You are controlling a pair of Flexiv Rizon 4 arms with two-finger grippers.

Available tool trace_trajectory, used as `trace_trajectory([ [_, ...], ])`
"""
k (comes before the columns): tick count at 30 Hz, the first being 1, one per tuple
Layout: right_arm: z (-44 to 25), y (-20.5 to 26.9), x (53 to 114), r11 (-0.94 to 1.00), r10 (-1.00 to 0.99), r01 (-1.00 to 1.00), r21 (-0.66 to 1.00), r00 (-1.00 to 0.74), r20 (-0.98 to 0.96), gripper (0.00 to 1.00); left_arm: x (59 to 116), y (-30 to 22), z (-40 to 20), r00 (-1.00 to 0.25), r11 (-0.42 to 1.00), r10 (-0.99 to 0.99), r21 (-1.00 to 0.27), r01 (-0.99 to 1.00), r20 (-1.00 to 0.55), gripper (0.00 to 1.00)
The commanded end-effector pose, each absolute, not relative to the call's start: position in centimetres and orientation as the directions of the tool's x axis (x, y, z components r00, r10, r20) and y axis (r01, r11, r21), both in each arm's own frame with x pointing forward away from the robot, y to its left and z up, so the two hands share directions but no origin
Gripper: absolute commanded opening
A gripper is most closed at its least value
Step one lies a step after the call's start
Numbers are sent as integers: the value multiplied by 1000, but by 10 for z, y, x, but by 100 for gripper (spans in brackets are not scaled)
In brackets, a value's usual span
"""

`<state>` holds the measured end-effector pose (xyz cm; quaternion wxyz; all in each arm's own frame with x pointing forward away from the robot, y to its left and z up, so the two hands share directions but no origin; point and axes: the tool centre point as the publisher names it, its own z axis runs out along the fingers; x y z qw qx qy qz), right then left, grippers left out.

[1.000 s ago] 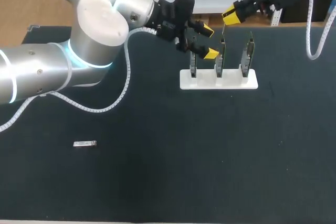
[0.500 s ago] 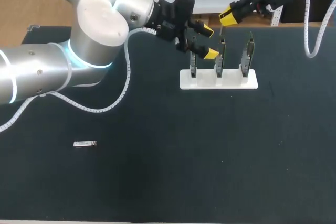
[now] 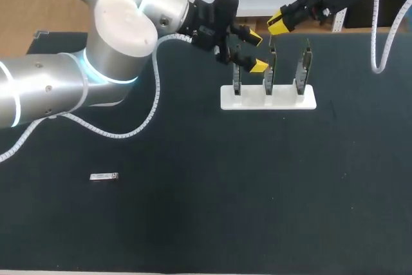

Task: Pick up the optical module with the left hand, and insert it into the network port with the right hand.

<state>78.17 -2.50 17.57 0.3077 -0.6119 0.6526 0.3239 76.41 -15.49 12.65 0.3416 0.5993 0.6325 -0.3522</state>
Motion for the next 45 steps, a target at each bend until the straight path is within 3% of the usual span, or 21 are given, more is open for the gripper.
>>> trace_trajectory([
  [1, 173, -24, 783, 45, -608, -998, 43, -61, -792, 0, 765, -156, 127, -50, 33, 521, -38, 999, -852, 100],
  [45, 170, -24, 775, 73, -620, -997, 30, -69, -781, 0, 765, -156, 127, -50, 33, 521, -38, 999, -852, 100],
])
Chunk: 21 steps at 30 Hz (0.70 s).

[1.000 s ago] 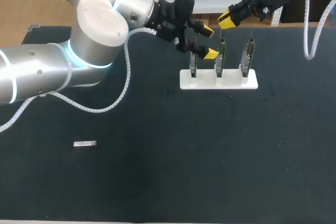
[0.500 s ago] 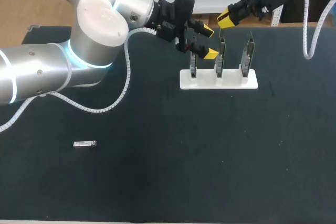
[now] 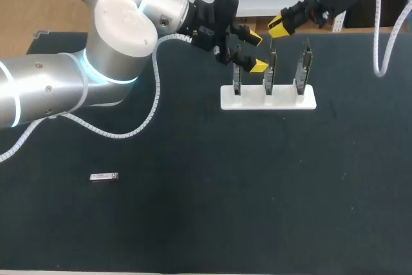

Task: Pick up the optical module with the left hand, and insert it into the network port with the right hand.

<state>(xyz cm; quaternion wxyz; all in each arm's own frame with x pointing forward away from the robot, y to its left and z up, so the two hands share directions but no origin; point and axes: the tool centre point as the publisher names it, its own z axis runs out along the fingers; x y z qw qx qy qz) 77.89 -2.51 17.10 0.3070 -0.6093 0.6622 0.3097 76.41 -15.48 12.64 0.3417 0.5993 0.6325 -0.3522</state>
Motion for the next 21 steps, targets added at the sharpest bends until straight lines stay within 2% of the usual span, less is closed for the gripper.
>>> trace_trajectory([
  [1, 169, -24, 775, 73, -621, -997, 31, -70, -781, 0, 765, -156, 127, -50, 33, 521, -38, 999, -852, 100],
  [21, 167, -25, 773, 76, -628, -997, 32, -73, -775, 0, 765, -156, 127, -50, 33, 521, -38, 999, -852, 100],
])
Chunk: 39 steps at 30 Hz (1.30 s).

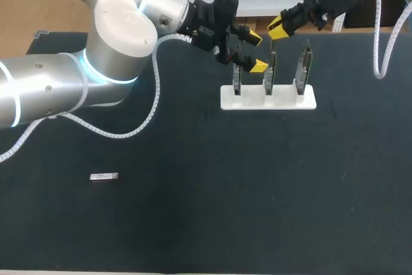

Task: Pick up the optical module with the left hand, and insert it into the network port with the right hand.

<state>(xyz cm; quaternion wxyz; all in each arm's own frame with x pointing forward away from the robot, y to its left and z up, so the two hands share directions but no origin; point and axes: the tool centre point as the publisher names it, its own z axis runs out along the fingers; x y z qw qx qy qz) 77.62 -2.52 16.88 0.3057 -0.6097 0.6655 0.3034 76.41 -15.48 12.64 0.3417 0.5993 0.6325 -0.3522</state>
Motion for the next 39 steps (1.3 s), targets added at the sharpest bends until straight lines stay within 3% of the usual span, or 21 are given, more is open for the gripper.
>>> trace_trajectory([
  [1, 166, -25, 773, 76, -628, -997, 35, -75, -774, 0, 765, -156, 127, -50, 33, 521, -38, 999, -852, 100],
  [39, 167, -26, 774, 83, -638, -996, 24, -72, -767, 0, 765, -156, 127, -50, 33, 521, -38, 999, -852, 100],
])
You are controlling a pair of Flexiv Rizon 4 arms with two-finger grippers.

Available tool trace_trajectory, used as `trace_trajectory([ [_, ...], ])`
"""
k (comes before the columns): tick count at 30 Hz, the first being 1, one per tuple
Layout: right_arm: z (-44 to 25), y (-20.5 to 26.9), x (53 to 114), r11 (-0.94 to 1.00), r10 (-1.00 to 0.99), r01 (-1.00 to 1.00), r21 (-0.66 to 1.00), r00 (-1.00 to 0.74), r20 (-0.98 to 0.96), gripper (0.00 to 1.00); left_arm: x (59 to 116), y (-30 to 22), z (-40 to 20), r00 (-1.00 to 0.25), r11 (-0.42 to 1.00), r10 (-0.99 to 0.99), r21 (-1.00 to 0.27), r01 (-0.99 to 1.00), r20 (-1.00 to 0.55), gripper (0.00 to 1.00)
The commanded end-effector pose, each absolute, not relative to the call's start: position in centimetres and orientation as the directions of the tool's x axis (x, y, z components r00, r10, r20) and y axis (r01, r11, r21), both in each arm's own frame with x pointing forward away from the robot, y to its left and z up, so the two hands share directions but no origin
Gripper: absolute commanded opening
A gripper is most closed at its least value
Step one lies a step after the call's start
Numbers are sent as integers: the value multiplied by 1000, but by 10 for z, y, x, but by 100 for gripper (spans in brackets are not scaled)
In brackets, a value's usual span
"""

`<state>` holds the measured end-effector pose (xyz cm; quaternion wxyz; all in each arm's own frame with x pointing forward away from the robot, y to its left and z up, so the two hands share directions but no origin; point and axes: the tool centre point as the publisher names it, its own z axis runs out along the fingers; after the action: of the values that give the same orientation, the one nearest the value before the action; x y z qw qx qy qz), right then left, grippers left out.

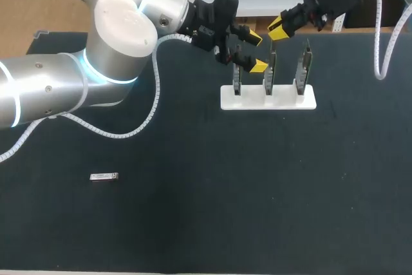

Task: Pick up the optical module with the left hand, and insert it into the network port with the right hand.

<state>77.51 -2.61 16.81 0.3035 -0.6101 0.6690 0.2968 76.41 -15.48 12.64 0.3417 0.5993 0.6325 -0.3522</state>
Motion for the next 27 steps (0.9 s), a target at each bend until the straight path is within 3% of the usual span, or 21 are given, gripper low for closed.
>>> trace_trajectory([
  [1, 167, -26, 774, 83, -639, -996, 24, -72, -766, 0, 765, -156, 127, -50, 33, 521, -38, 999, -852, 100],
  [27, 165, -27, 774, 89, -636, -996, 28, -78, -767, 0, 765, -156, 127, -50, 33, 521, -38, 999, -852, 100],
])
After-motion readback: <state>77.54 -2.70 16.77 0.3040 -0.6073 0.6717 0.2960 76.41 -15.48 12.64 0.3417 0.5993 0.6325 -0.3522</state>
